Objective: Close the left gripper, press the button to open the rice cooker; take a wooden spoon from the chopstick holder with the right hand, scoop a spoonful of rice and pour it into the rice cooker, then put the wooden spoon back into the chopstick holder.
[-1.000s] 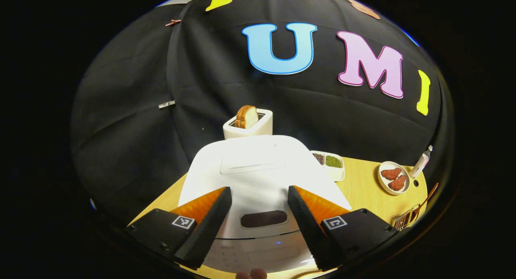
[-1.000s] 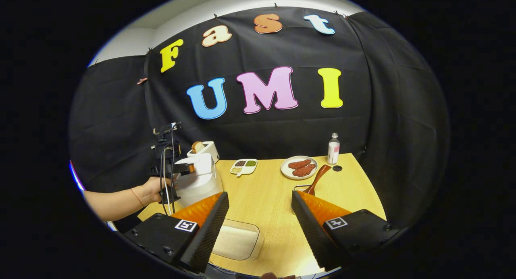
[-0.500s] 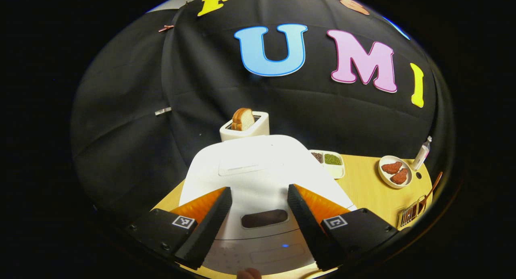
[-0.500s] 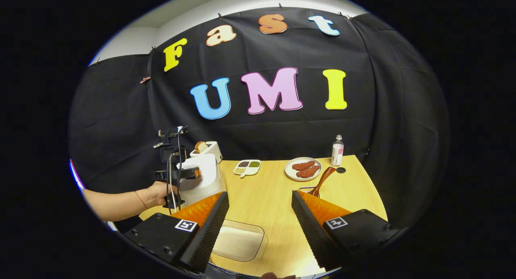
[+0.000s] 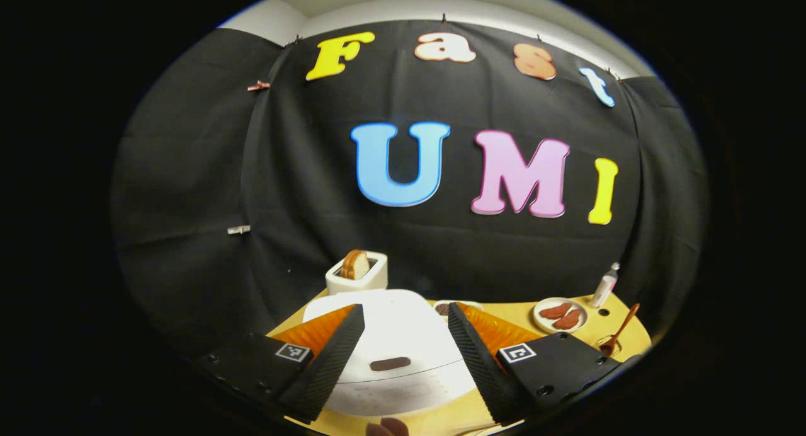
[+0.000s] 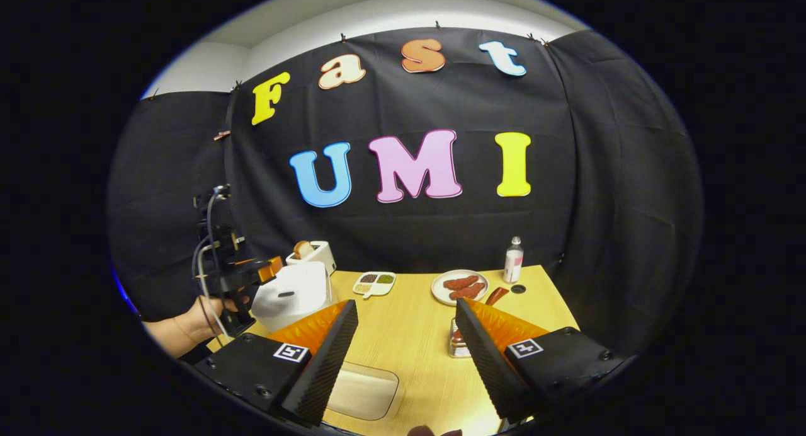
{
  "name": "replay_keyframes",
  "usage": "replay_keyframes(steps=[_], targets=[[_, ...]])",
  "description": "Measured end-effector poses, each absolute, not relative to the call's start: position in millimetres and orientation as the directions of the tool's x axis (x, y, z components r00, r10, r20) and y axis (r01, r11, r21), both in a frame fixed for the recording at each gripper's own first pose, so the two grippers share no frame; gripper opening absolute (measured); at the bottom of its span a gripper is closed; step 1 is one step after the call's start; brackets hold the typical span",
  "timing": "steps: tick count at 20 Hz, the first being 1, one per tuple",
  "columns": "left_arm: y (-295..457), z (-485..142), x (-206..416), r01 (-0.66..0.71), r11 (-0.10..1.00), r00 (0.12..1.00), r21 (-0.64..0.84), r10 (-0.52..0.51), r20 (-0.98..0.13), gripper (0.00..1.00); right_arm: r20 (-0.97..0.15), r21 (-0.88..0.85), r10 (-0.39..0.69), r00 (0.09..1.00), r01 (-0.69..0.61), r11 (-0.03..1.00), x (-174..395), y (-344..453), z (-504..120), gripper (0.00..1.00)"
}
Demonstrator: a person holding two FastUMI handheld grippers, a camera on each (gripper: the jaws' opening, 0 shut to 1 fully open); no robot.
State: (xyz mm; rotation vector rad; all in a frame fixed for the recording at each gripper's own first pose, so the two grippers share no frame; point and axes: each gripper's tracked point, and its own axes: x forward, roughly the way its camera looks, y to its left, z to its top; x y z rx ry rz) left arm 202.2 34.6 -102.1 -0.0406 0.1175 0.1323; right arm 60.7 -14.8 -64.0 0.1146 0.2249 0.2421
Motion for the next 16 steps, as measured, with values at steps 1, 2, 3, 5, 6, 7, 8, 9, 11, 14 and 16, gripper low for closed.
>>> replay_keyframes(steps=[1, 2, 3, 5, 6, 7, 8, 9, 11, 14, 16], targets=[[25, -89, 188, -0.113, 0.993, 0.989, -0.036, 0.109, -0.097, 0.93, -0.186, 0.128, 0.238, 0.953, -0.216, 0.968, 63, -18, -57, 0.99], [17, -76, 175, -0.092, 0.995, 0.993, -0.037, 0.089, -0.08, 0.93, -0.168, 0.119, 0.224, 0.96, -0.206, 0.971, 66, -22, -51, 0.99], [10, -65, 161, -0.078, 0.996, 0.995, -0.035, 0.075, -0.065, 0.93, -0.149, 0.114, 0.207, 0.967, -0.192, 0.975, 68, -26, -43, 0.99], [0, -50, 133, -0.04, 0.999, 0.998, -0.026, 0.039, -0.044, 0.93, -0.116, 0.113, 0.172, 0.978, -0.159, 0.981, 72, -33, -33, 0.99], [-7, -42, 121, -0.023, 0.999, 0.999, -0.022, 0.022, -0.036, 0.93, -0.103, 0.11, 0.153, 0.983, -0.142, 0.984, 73, -38, -28, 0.98], [-15, -38, 109, 0.0, 1.0, 1.0, -0.017, 0.0, -0.028, 0.94, -0.09, 0.103, 0.131, 0.987, -0.121, 0.987, 74, -43, -24, 0.99], [-20, -32, 98, 0.012, 1.0, 1.0, -0.012, -0.012, -0.025, 0.94, -0.077, 0.096, 0.113, 0.991, -0.106, 0.99, 75, -47, -20, 0.98], [-24, -30, 88, 0.023, 1.0, 0.999, -0.012, -0.024, -0.021, 0.94, -0.062, 0.089, 0.097, 0.993, -0.091, 0.992, 75, -51, -15, 0.98], [-31, -24, 70, 0.036, 0.999, 0.999, -0.024, -0.036, -0.016, 0.94, -0.032, 0.071, 0.059, 0.998, -0.057, 0.996, 74, -60, -5, 0.98], [-34, -20, 49, 0.04, 0.998, 0.999, -0.057, -0.041, -0.017, 0.94, 0.018, 0.052, 0.005, 1.0, -0.006, 0.999, 70, -74, 8, 0.98], [-33, -15, 37, 0.041, 0.997, 0.999, -0.068, -0.042, -0.015, 0.94, 0.042, 0.035, -0.025, 0.999, 0.024, 0.999, 67, -82, 14, 0.98]])
